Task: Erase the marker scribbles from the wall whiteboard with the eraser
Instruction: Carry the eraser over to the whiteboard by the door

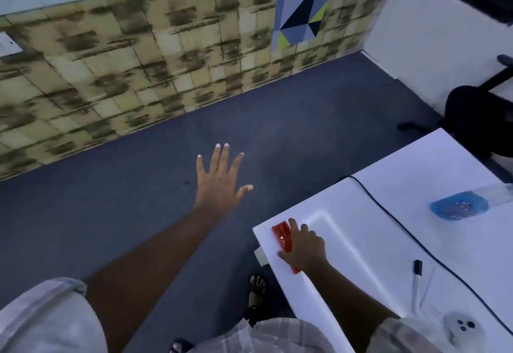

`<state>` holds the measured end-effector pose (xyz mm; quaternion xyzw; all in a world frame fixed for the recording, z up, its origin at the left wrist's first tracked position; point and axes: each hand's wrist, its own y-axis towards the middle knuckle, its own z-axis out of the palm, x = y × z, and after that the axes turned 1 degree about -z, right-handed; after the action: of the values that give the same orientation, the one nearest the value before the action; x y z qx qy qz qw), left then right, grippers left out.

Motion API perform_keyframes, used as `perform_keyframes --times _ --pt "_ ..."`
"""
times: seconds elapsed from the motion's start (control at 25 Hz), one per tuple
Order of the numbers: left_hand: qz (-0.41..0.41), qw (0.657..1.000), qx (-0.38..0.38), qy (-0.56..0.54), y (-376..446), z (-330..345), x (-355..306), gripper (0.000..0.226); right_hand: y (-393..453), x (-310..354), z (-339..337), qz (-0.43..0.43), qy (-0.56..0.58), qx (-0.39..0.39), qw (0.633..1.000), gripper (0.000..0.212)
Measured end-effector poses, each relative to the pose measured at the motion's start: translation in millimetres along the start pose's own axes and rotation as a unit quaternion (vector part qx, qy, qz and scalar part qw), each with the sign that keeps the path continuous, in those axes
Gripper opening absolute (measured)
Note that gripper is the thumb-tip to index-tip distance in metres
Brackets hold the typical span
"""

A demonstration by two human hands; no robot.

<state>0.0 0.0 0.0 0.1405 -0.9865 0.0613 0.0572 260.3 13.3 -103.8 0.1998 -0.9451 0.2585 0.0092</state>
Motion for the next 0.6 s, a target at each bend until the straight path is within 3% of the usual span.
perform_keyframes --times 0.28,0.6 --pt "-0.024 0.999 0.009 0.023 16 5 7 0.087 17 4 -7 -0.004 0.04 0.028 0.999 0.086" --pt "-0.072 0.997 -0.003 0.003 13 -27 56 0.086 57 61 -101 -0.071 0.092 -0.065 0.991 0.082"
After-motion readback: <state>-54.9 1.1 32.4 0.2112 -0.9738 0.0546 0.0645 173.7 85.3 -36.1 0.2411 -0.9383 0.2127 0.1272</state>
